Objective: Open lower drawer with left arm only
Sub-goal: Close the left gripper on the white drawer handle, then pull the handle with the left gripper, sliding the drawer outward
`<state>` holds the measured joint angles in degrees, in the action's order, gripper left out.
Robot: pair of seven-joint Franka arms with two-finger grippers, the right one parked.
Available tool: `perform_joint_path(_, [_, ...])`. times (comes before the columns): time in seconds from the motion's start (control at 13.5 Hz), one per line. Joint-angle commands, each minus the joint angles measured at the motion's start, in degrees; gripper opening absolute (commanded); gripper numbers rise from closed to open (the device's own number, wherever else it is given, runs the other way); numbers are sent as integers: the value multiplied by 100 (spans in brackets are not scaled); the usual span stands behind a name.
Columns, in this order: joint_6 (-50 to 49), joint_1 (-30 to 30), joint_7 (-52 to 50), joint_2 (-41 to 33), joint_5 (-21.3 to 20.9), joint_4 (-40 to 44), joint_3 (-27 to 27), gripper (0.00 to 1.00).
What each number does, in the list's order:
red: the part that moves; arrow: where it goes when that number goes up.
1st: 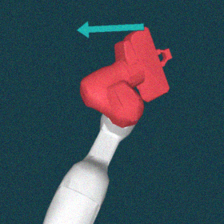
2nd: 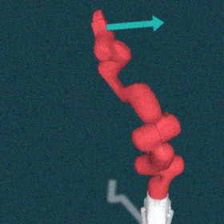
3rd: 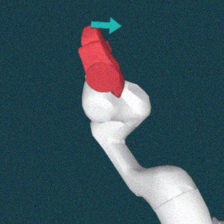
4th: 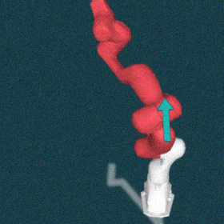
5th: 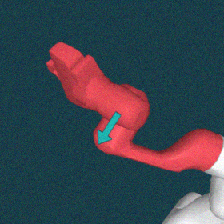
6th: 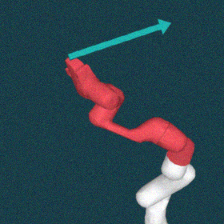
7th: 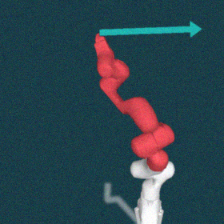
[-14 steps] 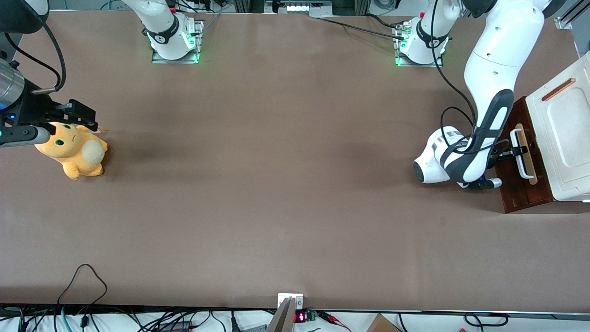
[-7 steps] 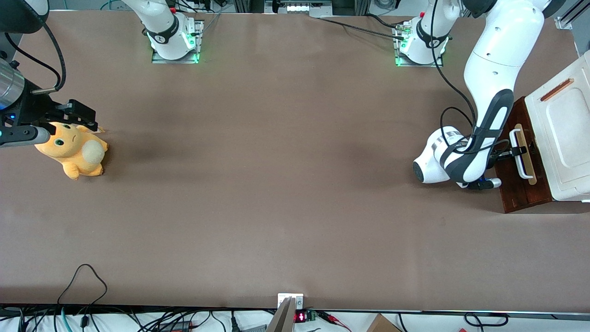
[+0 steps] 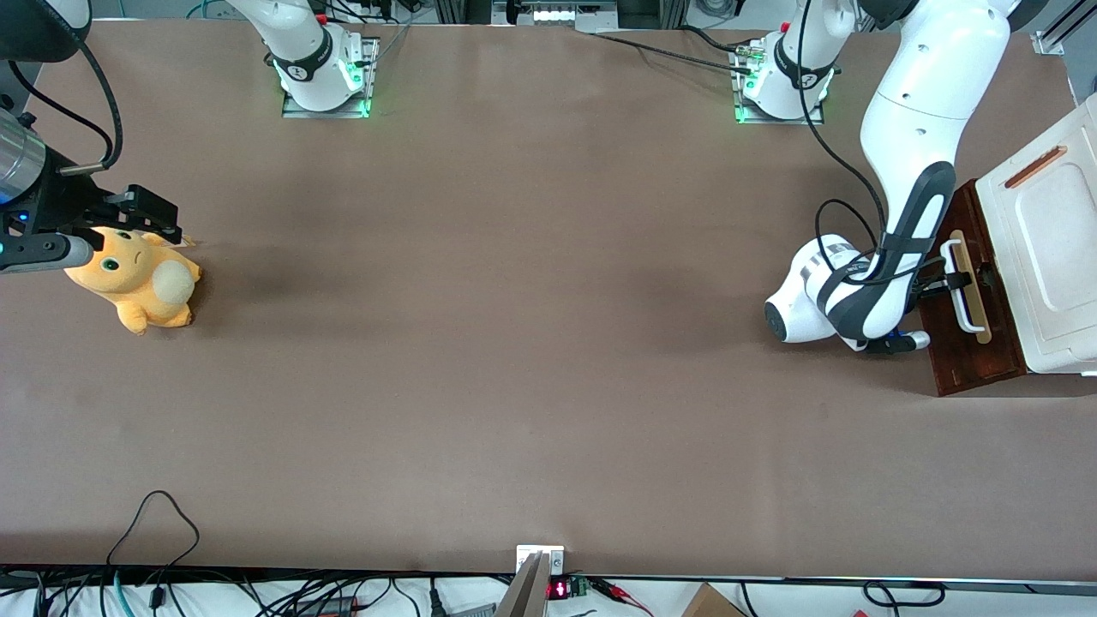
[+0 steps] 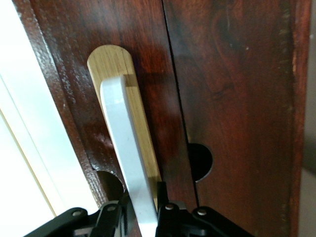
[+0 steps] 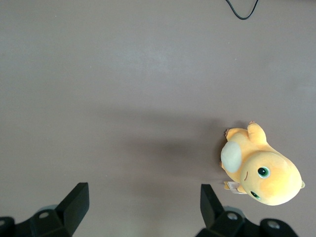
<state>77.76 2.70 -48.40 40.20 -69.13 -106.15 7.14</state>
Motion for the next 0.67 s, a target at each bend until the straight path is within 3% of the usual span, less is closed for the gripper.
perform_joint_path(0.0, [-86, 169, 191, -162, 189, 16, -20, 17])
perform_joint_path(0.59, [-86, 345, 138, -162, 453, 86, -29, 17])
